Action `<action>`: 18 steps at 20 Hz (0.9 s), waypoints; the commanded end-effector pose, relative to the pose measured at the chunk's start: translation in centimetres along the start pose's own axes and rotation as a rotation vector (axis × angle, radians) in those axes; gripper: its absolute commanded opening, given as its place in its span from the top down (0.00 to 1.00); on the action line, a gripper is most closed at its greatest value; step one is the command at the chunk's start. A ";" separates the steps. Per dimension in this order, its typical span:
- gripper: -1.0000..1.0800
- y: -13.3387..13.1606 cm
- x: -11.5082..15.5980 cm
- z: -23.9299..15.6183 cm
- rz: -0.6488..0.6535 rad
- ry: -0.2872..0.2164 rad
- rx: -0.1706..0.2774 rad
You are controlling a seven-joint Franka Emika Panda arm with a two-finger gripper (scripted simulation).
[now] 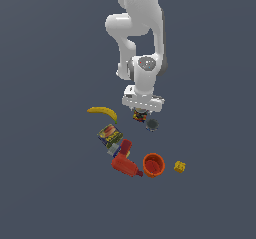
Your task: Pick up a designated object from a clutter of objects.
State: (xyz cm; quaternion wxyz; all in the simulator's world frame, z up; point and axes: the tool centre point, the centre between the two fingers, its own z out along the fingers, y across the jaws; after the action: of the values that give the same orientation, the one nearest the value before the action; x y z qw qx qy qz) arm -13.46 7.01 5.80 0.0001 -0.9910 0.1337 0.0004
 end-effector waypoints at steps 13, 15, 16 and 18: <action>1.00 0.0 0.1 -0.1 0.000 0.001 0.000; 1.00 0.1 0.2 -0.3 0.000 0.001 0.000; 1.00 0.2 0.4 -0.5 0.000 0.001 0.000; 1.00 0.4 0.7 -0.9 0.000 0.001 0.000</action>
State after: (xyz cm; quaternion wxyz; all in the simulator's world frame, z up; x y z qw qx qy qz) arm -13.20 6.62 6.31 -0.0003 -0.9910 0.1335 0.0016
